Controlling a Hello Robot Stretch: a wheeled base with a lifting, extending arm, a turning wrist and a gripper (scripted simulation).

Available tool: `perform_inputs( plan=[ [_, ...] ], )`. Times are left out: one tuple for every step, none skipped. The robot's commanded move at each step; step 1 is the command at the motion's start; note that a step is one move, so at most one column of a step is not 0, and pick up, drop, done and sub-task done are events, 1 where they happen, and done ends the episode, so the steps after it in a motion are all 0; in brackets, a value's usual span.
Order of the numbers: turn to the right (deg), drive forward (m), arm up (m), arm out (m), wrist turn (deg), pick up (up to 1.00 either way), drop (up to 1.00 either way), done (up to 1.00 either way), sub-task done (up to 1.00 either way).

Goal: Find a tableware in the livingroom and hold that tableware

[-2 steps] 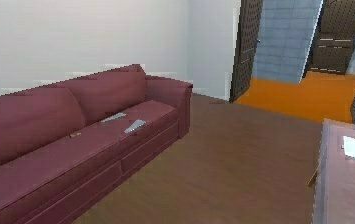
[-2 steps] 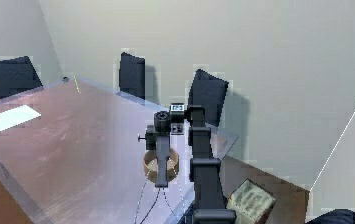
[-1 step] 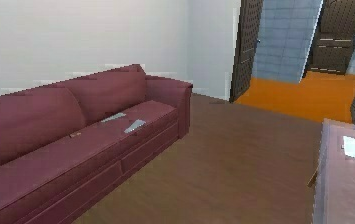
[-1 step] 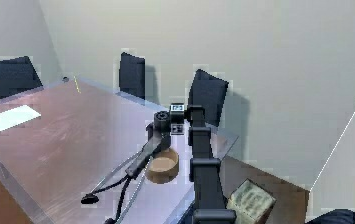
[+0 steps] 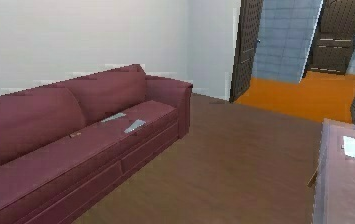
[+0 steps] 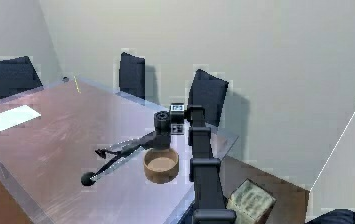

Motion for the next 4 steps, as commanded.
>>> perform_inputs(
  plan=[
    [0.0, 0.00, 0.00, 0.00, 45.0, 0.00, 0.00, 0.00, 0.00],
    [0.0, 0.00, 0.00, 0.00, 24.0, 0.00, 0.00, 0.00, 0.00],
    [0.0, 0.00, -0.30, 0.00, 0.0, 0.00, 0.00, 0.00, 0.00],
    [0.0, 0.00, 0.00, 0.00, 0.0, 1.00, 0.00, 0.00, 0.00]
  ],
)
